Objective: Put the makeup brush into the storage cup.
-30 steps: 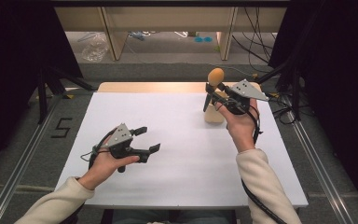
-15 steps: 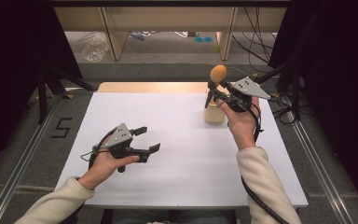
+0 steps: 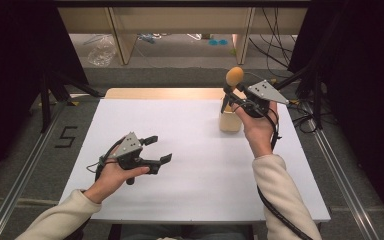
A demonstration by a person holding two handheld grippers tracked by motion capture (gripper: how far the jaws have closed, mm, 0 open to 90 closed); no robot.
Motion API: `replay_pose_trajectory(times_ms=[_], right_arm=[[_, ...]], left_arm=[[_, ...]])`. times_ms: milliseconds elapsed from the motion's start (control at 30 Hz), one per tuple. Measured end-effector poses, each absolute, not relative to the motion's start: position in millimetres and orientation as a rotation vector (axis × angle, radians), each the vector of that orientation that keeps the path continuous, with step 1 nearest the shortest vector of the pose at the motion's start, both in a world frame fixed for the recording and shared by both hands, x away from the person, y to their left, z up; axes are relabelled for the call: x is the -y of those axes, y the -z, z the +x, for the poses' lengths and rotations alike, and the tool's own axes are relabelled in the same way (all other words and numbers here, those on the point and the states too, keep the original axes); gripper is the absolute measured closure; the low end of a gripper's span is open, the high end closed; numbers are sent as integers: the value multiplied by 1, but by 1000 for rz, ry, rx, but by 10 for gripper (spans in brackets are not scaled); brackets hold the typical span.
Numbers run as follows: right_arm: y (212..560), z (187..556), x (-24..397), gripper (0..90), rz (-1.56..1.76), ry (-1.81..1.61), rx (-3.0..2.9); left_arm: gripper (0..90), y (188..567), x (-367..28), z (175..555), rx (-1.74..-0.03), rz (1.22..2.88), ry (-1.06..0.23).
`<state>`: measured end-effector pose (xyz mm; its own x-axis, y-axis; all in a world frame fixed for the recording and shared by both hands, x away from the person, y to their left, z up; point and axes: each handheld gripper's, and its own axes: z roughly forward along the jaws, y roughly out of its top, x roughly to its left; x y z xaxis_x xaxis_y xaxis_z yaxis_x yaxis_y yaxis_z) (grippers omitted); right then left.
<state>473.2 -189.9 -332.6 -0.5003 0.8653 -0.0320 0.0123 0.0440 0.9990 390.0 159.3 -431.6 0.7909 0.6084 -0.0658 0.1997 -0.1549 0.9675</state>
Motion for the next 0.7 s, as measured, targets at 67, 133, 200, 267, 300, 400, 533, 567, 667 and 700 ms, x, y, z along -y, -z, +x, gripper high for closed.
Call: replay_pose_trajectory(times_ms=[67, 133, 200, 267, 300, 400, 533, 567, 667, 700], right_arm=[[333, 475, 190, 631, 902, -1541, -1603], [333, 475, 190, 631, 915, -1544, -1605], [332, 477, 191, 631, 909, -1549, -1591], [332, 477, 191, 631, 915, -1545, -1590], [332, 478, 191, 631, 910, -1541, -1591], [331, 478, 192, 631, 915, -1531, -1595], [331, 481, 193, 631, 912, -1535, -1583], [331, 482, 193, 631, 916, -1539, -1574], [331, 482, 193, 631, 915, -1532, -1587], [331, 482, 193, 631, 915, -1532, -1587]], left_arm=[[177, 432, -159, 390, -636, 1726, -404], [177, 432, -159, 389, -641, 1730, -406], [177, 432, -159, 389, -640, 1732, -405], [177, 432, -159, 390, -641, 1731, -405], [177, 432, -159, 390, -642, 1731, -405], [177, 432, -160, 390, -635, 1736, -410], [177, 432, -160, 390, -634, 1737, -409], [177, 432, -160, 390, -633, 1737, -409], [177, 432, -160, 390, -640, 1733, -405], [177, 432, -160, 390, -640, 1733, -405]])
